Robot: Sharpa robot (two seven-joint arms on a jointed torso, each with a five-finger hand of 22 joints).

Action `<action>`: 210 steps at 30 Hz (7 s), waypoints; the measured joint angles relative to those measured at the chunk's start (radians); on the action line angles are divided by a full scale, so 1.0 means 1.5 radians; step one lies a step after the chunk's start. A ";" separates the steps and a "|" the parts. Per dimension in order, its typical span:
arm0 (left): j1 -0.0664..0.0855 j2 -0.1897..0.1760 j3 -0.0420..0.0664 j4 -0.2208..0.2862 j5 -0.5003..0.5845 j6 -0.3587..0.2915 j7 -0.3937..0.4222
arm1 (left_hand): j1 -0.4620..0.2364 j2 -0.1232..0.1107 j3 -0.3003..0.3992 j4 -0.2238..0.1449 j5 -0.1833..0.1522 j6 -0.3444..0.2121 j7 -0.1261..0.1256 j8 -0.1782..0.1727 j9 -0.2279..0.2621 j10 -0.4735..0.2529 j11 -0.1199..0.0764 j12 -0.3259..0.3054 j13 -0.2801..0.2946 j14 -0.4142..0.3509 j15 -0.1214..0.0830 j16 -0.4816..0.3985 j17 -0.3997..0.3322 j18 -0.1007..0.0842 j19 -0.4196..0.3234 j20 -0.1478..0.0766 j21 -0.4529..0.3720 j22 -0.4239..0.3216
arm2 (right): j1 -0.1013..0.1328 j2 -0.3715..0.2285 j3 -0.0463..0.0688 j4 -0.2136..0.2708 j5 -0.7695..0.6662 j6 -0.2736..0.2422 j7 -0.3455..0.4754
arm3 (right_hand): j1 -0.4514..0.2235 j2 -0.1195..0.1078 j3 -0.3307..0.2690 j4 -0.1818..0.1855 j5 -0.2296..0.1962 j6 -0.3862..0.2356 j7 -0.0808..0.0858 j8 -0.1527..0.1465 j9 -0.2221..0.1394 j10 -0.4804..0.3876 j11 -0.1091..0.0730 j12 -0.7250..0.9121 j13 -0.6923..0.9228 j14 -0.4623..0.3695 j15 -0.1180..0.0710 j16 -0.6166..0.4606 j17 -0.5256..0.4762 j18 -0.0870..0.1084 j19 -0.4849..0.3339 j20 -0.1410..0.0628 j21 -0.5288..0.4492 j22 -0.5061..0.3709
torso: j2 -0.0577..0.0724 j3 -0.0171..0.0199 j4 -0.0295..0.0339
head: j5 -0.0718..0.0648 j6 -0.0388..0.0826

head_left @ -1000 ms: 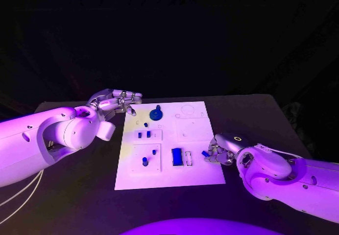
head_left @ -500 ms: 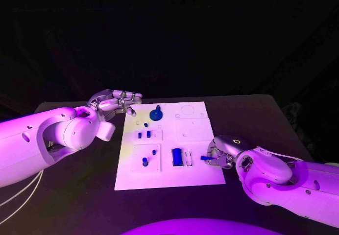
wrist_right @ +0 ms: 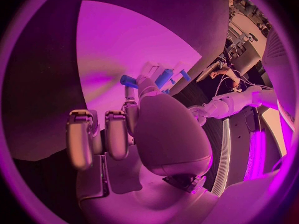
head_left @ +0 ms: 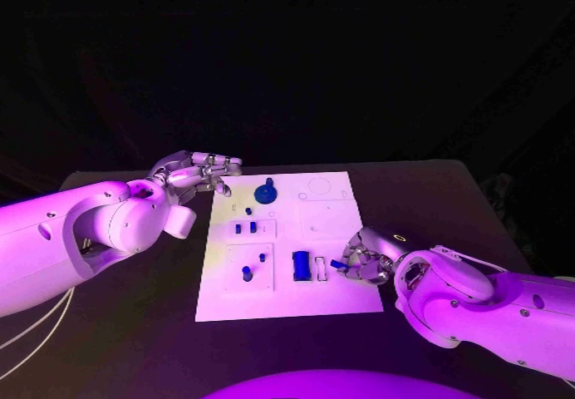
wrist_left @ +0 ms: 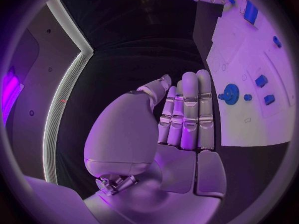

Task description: Assemble the parts on the task board

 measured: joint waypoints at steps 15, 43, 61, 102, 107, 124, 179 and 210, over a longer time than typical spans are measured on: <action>0.000 0.001 0.000 0.001 0.000 0.002 -0.001 | 0.000 0.000 0.000 0.000 0.000 0.000 0.000 0.000 0.000 0.000 0.000 0.000 0.000 0.000 0.000 0.000 0.000 0.000 0.000 0.000 0.000 0.000 | -0.001 0.044 0.000 -0.025 0.101 -0.013 0.015 | -0.082 -0.006 0.030 0.019 0.010 0.003 0.002 0.006 0.016 0.006 0.000 0.019 -0.068 0.000 0.000 0.005 0.000 0.000 0.000 0.000 0.007 0.000 | 0.000 0.0001 0.0012 | -0.001 0.001; 0.000 0.001 0.000 0.001 -0.001 0.005 -0.003 | 0.005 0.004 -0.002 -0.002 0.000 0.000 0.000 0.000 0.000 -0.005 0.000 0.005 0.001 -0.002 0.002 -0.003 -0.002 0.000 0.000 0.000 -0.003 -0.002 | 0.000 0.066 0.001 -0.052 0.135 -0.010 0.022 | -0.195 -0.013 -0.005 0.019 0.027 0.023 -0.011 0.021 0.031 0.027 -0.013 0.037 -0.115 -0.003 -0.003 0.008 0.000 0.000 0.000 0.000 0.015 0.000 | 0.000 -0.0001 0.0018 | -0.002 -0.001; 0.000 -0.001 0.000 0.002 -0.002 0.006 -0.005 | 0.005 0.004 -0.002 -0.002 0.000 0.000 0.000 0.000 0.000 -0.005 0.000 0.005 0.000 -0.002 0.002 -0.003 -0.002 0.000 0.000 0.000 -0.003 -0.001 | -0.001 0.046 0.000 -0.035 0.117 -0.011 0.029 | -0.176 -0.016 -0.042 -0.003 -0.023 0.023 -0.011 0.021 0.038 0.027 -0.013 0.037 -0.115 -0.003 -0.003 0.008 0.000 0.000 0.000 0.000 0.012 0.000 | 0.000 -0.0002 0.0031 | -0.002 -0.002; 0.000 -0.004 0.000 0.001 -0.011 0.007 -0.005 | 0.005 0.004 -0.002 -0.002 0.000 -0.005 0.000 0.000 -0.001 -0.005 0.000 0.005 0.000 -0.002 0.002 -0.003 -0.003 0.000 0.000 0.000 -0.003 -0.002 | -0.013 0.054 0.000 -0.061 0.088 0.010 0.051 | -0.141 -0.005 -0.049 -0.015 -0.039 0.021 -0.009 0.024 0.042 0.029 -0.014 0.049 -0.116 -0.002 -0.003 0.008 0.000 0.000 0.000 0.000 0.012 0.000 | 0.000 -0.0001 0.0035 | 0.000 -0.001; 0.000 -0.004 0.000 0.001 -0.018 0.007 -0.004 | 0.005 0.004 -0.002 -0.002 0.000 -0.005 0.000 0.000 -0.001 -0.005 0.000 0.005 0.000 -0.002 0.002 -0.003 -0.003 0.000 0.000 0.000 -0.003 -0.002 | -0.013 0.053 0.000 -0.060 0.087 0.012 0.053 | -0.133 -0.007 -0.053 -0.020 -0.048 0.021 -0.009 0.024 0.042 0.029 -0.014 0.045 -0.114 -0.002 -0.003 0.008 0.000 0.000 0.000 0.000 0.012 0.000 | 0.000 -0.0004 0.0031 | 0.001 -0.001; -0.006 0.012 -0.005 -0.020 0.014 0.010 0.001 | 0.001 0.001 -0.014 0.003 0.000 -0.005 0.000 0.000 -0.001 -0.007 0.002 0.009 0.001 -0.006 0.006 -0.003 -0.007 0.000 0.000 0.000 -0.012 -0.007 | 0.058 0.024 0.000 -0.061 0.324 -0.083 0.281 | -0.050 0.008 -0.079 -0.033 -0.038 -0.097 0.046 -0.019 0.028 -0.221 0.035 -0.382 -0.356 -0.094 0.035 -0.341 -0.319 0.084 -0.184 0.032 -0.529 -0.028 | -0.015 -0.0026 -0.0005 | 0.007 0.015; -0.107 0.121 0.006 -0.029 0.078 -0.268 0.210 | -0.600 0.096 -0.229 -0.010 -0.031 -0.498 -0.109 -0.052 -0.048 -0.552 -0.049 -0.125 -0.088 -0.621 0.001 -0.566 -0.297 -0.094 -0.527 -0.005 -0.559 -0.330 | 0.025 0.138 0.071 -0.235 0.969 -0.192 0.741 | -0.654 0.022 -0.020 -0.155 -0.214 -0.519 -0.016 -0.152 -0.279 -0.695 0.014 -0.822 -0.986 -0.746 0.057 -0.975 -0.868 0.012 -0.785 0.025 -0.995 -0.750 | -0.081 -0.0035 0.0190 | 0.021 0.131; -0.109 0.119 0.007 -0.023 0.064 -0.332 0.243 | -0.822 0.097 -0.290 -0.010 -0.031 -0.653 -0.116 -0.052 -0.048 -0.711 -0.065 -0.125 -0.088 -0.780 -0.008 -0.566 -0.298 -0.104 -0.672 -0.069 -0.563 -0.330 | 0.025 0.138 0.071 -0.234 1.004 -0.223 0.761 | -0.952 0.023 -0.021 -0.172 -0.277 -0.733 -0.034 -0.154 -0.284 -0.933 0.007 -0.822 -0.986 -0.974 0.053 -0.977 -0.871 -0.016 -0.973 -0.019 -0.994 -0.870 | -0.082 -0.0033 0.0198 | 0.021 0.131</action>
